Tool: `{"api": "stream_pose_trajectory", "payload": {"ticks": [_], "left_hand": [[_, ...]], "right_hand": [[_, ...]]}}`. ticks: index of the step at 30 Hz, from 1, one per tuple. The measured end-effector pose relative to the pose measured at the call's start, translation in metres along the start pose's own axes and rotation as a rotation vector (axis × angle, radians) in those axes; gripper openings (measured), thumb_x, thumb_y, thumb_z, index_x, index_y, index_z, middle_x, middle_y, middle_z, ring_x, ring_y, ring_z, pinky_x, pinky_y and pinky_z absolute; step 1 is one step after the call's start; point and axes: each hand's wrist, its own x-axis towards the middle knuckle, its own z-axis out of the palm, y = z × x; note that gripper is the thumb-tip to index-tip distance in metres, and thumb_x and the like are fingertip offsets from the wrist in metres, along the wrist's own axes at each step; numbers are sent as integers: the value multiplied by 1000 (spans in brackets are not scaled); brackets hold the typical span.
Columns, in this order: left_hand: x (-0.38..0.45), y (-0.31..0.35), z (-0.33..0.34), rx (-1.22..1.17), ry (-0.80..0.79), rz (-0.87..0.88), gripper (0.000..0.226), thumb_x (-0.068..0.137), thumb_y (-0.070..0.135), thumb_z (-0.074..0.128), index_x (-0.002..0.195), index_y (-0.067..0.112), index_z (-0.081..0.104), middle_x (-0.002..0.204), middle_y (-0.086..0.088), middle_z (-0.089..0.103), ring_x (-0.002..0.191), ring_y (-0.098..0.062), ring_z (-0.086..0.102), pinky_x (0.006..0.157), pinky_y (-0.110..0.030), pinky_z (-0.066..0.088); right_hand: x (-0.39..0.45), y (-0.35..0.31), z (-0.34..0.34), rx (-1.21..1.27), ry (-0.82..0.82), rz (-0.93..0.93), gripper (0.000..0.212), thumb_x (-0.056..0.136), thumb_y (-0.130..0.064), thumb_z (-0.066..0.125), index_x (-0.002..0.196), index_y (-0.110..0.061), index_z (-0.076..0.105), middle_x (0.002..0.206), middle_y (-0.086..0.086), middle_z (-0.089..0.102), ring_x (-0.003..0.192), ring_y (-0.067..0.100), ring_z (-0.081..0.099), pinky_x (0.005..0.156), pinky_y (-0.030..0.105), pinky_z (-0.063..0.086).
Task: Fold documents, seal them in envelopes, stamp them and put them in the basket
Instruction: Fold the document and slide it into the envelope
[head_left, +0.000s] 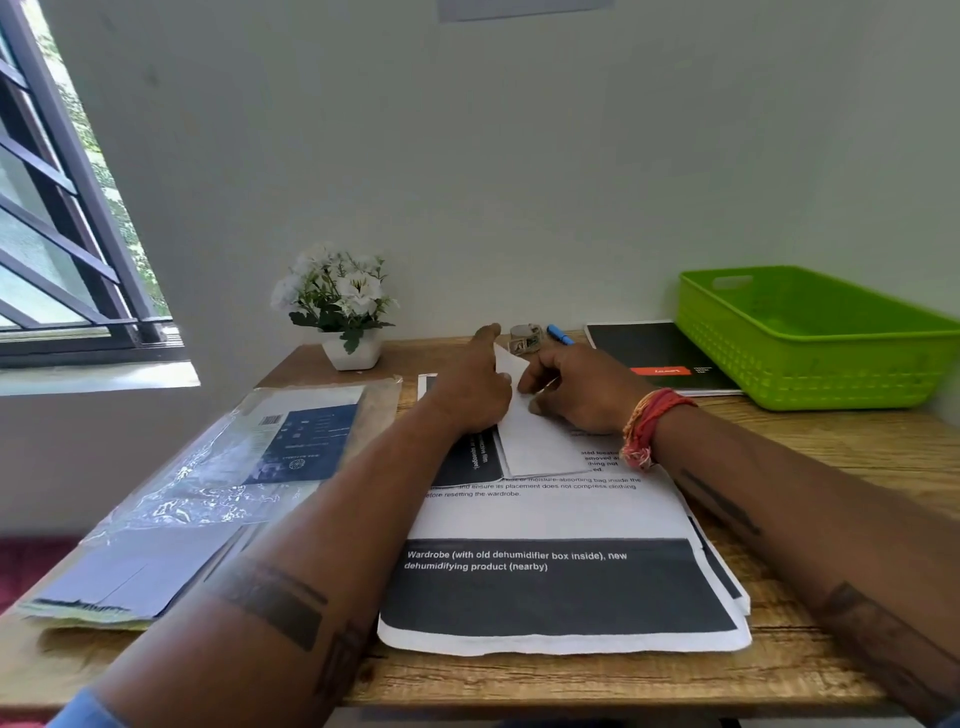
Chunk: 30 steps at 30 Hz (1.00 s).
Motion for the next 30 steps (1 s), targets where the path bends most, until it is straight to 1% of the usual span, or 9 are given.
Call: {"api": "stream_pose_trajectory", "payload": {"ticks": [3,8,10,12,14,15,17,23,30], "left_hand": [[4,-5,0,104,30,26,59,95,11,60,149,22,41,141,-7,57,128,-24,53,107,-31,40],[6,-8,5,362,-47,137,51,95,15,61,145,16,49,160,-10,33,152,-23,19,117,-25,16],[6,-8,10,398,-110,177,44,95,13,57,138,17,56,157,-11,37,149,-27,27,117,-31,22],[5,-7,12,416,-144,182,39,95,11,52,134,18,58,146,-11,49,138,-30,43,112,-38,35],[6,-8,14,409,-170,169,44,98,10,47,140,21,54,145,-10,53,134,-30,47,109,-38,38],[6,-8,14,416,-187,165,48,99,9,43,144,24,51,147,-9,52,134,-30,47,109,-36,38],[6,-8,14,433,-218,158,54,99,7,39,148,28,47,150,-7,50,135,-28,46,109,-35,37],[8,-9,17,471,-245,138,63,96,7,37,152,35,40,156,-5,43,139,-30,43,113,-41,37],[11,-12,20,471,-249,116,63,96,7,36,154,33,37,160,-5,36,144,-31,36,117,-44,32]], "right_hand": [[0,0,0,-2,-7,4,23,86,-18,76,108,-23,71,105,-10,66,96,5,59,85,18,43],[1,-1,6,-24,33,-46,16,85,-18,76,100,-21,72,99,-9,67,91,5,60,87,21,47],[2,1,7,-24,56,-62,10,85,-18,75,95,-20,72,91,-14,66,81,-5,58,98,27,45],[3,5,7,-18,69,-63,5,85,-18,73,88,-21,71,80,-20,62,72,-15,54,108,31,35],[5,9,7,-21,80,-35,3,86,-19,73,87,-20,70,80,-19,62,74,-10,55,101,29,40],[7,11,7,-34,90,-15,4,86,-21,74,87,-21,70,83,-17,63,77,-3,55,90,28,45],[9,16,6,-52,108,28,9,84,-25,76,84,-22,67,87,-13,65,82,7,56,74,25,42],[11,17,-2,-106,9,85,15,85,-33,75,87,-23,64,94,-8,66,87,11,59,73,26,42],[2,8,-19,-140,-146,98,20,87,-36,75,90,-24,60,82,-9,56,70,4,49,57,22,34]]}}
